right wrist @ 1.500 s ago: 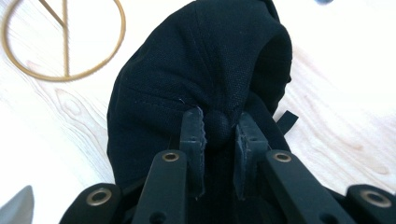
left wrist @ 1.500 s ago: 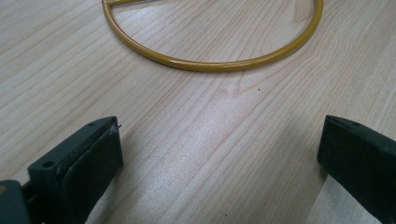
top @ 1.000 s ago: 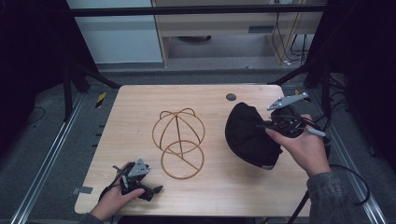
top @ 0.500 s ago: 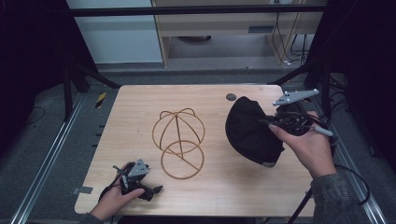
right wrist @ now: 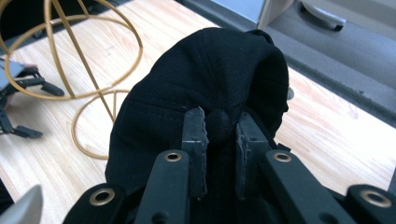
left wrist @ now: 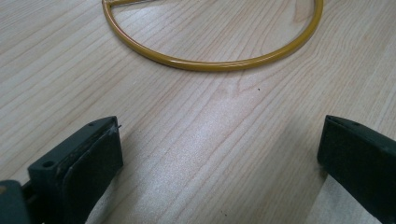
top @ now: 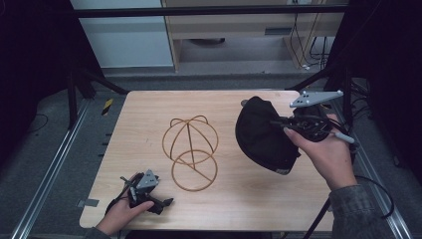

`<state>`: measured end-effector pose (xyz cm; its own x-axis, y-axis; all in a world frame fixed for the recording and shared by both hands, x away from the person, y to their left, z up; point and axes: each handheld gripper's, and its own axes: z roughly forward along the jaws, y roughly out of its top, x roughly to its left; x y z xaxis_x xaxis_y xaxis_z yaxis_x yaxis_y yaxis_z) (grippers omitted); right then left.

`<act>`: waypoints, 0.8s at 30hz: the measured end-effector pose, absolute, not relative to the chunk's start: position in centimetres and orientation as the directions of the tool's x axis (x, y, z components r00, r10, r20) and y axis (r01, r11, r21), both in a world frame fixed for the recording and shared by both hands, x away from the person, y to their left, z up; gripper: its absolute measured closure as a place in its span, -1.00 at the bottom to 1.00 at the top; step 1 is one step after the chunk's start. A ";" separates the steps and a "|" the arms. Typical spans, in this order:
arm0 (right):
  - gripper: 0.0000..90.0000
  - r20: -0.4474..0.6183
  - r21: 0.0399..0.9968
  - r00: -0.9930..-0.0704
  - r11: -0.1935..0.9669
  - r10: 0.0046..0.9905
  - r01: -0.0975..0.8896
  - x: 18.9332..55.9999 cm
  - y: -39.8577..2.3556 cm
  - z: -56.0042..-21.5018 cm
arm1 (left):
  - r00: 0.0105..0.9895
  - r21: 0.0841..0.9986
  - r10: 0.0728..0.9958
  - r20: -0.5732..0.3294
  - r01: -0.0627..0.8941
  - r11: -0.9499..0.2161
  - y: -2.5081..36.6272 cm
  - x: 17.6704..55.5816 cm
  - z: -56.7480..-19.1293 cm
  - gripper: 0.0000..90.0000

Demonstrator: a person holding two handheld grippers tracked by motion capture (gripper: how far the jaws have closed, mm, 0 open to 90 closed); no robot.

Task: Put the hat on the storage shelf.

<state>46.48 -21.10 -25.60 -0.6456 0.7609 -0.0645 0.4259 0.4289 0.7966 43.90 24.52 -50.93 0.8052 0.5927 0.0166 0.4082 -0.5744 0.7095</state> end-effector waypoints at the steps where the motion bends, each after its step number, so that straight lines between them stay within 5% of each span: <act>1: 0.72 -0.066 0.801 -0.648 0.428 0.759 0.419 46.4 -21.0 -25.4 | 0.805 0.710 0.593 0.017 0.408 -0.574 24.5 43.9 -50.9 -1.00; 24: 0.72 -0.095 0.846 -0.683 0.420 0.724 0.327 45.2 -18.3 -22.1 | 0.805 0.709 0.592 0.016 0.408 -0.575 24.5 43.9 -50.9 -1.00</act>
